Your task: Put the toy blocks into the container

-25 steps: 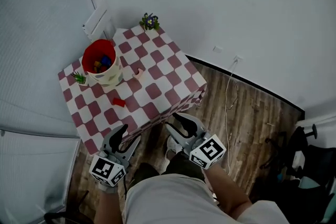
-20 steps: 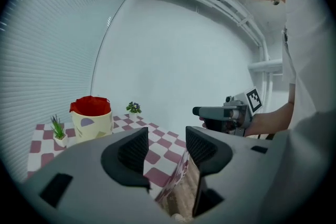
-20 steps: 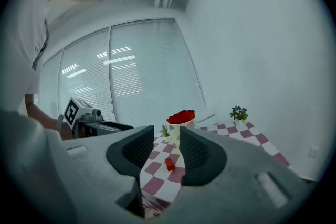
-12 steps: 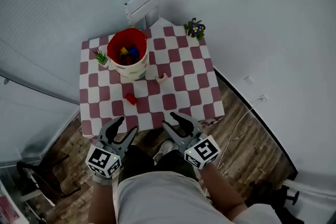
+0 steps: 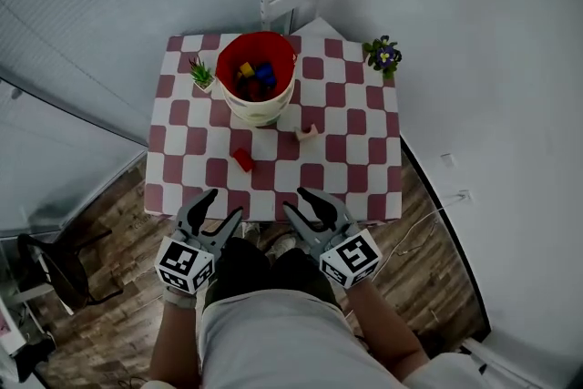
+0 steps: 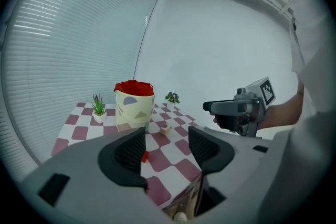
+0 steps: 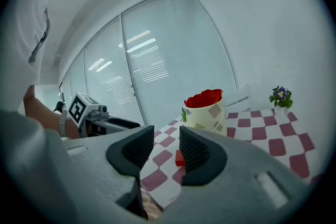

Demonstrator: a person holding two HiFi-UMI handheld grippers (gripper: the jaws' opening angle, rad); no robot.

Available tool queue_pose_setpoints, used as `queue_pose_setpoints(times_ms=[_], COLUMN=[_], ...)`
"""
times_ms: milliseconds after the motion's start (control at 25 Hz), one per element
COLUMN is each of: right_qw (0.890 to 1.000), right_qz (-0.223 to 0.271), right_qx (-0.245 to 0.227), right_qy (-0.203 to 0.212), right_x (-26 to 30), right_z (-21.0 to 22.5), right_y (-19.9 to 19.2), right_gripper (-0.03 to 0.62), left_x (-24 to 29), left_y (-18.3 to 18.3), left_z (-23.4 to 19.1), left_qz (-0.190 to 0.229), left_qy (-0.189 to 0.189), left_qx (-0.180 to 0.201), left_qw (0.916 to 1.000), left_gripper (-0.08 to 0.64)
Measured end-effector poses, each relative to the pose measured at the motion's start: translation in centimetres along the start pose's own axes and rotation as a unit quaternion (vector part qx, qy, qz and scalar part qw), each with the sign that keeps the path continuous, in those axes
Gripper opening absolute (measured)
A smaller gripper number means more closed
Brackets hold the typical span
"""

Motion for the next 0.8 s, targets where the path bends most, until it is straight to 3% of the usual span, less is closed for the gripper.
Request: queue_pose_setpoints(times_ms=[400, 800], right_qw=[0.998, 0.992], right_qz=[-0.037, -0.059], right_qx=[0.013, 0.032], right_qy=[-0.047, -0.108], right_x=[2.3, 2.2], right_z=[1.7, 4.6], right_y=[-0.8, -1.2], right_gripper=[0.135, 0.135], left_x=[4.0, 10.2], left_y=[-3.8, -6.3], left_z=[-4.6, -7.8], left_qz=[-0.064, -0.128], left_qy=[0.003, -0.028], left_qx=[-0.009, 0.032], left_qw=[0.9979, 0.9909], left_gripper=[0.260, 0.298])
Point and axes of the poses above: the fingertips, and each gripper's own axes: x forward along the fingers, z to its right, y out of its top, the point moved 9 cm from there along -x, backward along the fingers, and after that the axes turned 6 degrees about x, right-handed, at the moved point
